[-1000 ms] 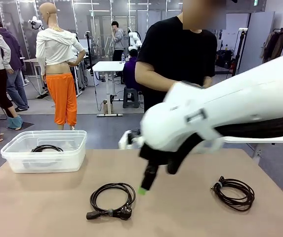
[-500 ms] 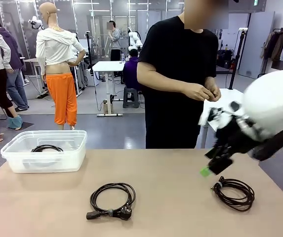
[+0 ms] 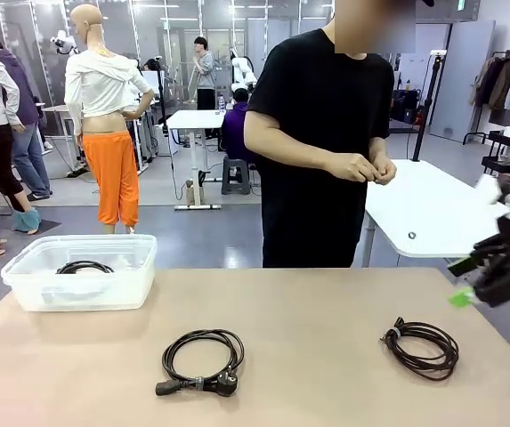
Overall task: Organize and store the cables.
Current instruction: Place the Power Cable into the Organizing box.
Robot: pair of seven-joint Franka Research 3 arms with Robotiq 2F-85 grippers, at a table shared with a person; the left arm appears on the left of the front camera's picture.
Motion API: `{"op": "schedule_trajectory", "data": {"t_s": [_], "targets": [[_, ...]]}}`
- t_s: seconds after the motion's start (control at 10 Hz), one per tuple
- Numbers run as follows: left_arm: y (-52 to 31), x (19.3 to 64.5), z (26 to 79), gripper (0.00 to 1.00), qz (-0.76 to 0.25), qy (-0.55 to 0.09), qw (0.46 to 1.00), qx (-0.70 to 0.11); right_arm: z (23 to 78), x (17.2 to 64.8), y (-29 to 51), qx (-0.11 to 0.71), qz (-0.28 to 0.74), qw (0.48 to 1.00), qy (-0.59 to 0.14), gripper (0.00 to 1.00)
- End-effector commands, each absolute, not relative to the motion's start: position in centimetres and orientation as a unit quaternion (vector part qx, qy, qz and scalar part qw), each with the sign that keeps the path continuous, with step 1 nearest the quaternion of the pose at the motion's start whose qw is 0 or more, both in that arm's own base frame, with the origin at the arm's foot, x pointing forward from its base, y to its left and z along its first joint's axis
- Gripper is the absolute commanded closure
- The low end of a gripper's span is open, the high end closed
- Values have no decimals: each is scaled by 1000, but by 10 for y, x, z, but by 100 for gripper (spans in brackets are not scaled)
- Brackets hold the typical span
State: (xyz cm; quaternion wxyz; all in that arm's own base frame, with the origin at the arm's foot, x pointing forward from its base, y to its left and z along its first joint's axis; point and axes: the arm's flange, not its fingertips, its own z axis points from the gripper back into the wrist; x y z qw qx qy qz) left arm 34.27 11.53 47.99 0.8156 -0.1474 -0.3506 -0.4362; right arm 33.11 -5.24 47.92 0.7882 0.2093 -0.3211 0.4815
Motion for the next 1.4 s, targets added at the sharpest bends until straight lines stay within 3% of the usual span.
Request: {"op": "schedule_trajectory", "data": {"t_s": [0.0,0.3,1.0,1.1,1.3], "targets": [[67,333,470,0,-484,-331,798,-137,419,269,-68,228,528,744,-340,0],[4,323,466,0,-543,-293,777,-123,389,254,-95,235,571,685,-386,0],[-139,311,429,0,-670,-204,710,-78,357,230,-128,217,489,716,-449,0],[-149,308,424,0,-671,-196,710,-91,395,288,-184,225,514,712,-422,0],[-146,307,416,0,-653,-202,720,-120,395,288,-184,225,514,712,-422,0]]}}
